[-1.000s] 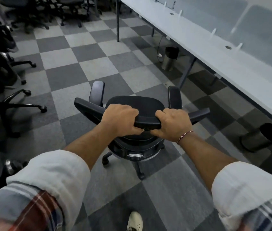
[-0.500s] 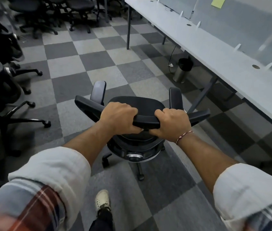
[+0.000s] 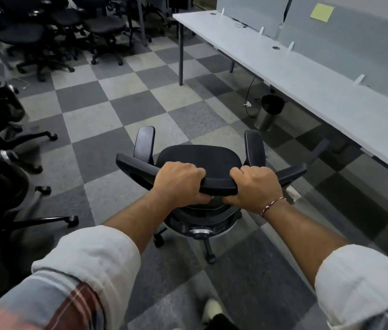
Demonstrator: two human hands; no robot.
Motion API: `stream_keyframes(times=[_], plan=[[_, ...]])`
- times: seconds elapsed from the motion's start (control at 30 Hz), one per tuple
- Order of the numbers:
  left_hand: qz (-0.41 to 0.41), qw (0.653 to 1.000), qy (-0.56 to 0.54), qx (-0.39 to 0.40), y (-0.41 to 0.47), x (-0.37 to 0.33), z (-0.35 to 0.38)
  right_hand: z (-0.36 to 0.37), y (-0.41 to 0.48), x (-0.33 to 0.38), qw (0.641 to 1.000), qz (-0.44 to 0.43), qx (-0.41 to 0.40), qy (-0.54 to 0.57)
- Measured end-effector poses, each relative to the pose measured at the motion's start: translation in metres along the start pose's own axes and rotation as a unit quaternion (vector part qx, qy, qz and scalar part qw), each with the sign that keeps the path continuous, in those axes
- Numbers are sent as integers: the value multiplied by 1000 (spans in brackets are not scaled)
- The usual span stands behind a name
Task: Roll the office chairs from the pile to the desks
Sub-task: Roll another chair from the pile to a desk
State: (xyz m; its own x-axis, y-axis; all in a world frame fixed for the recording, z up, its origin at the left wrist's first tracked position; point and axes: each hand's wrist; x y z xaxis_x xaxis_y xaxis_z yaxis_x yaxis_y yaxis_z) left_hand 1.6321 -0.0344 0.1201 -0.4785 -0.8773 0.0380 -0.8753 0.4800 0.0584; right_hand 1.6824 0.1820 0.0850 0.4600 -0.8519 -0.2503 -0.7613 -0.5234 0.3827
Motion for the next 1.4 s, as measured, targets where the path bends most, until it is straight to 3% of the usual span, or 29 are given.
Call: stream_keyframes(times=[0.37, 0.77, 1.4], plan=[[3, 999, 35, -16, 150, 118, 12, 92, 157, -58, 998, -4, -56, -10], [-37, 998, 41, -3, 340, 239, 29, 195, 340, -142, 999, 3, -33, 16], [27, 999, 31, -28, 649, 432, 60, 352, 615, -277, 998, 50, -29, -23]])
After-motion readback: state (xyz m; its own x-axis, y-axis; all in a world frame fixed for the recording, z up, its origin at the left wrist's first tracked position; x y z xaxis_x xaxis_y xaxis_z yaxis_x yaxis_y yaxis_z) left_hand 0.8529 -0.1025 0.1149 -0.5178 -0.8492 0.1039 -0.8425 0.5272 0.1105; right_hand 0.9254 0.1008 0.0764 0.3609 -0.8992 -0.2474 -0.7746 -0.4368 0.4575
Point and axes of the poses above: each hand's wrist, its own y-axis towards the middle knuckle, its own z-axis out of the palm, x = y × z, and after that the axes turned 13 degrees about -z, right-handed
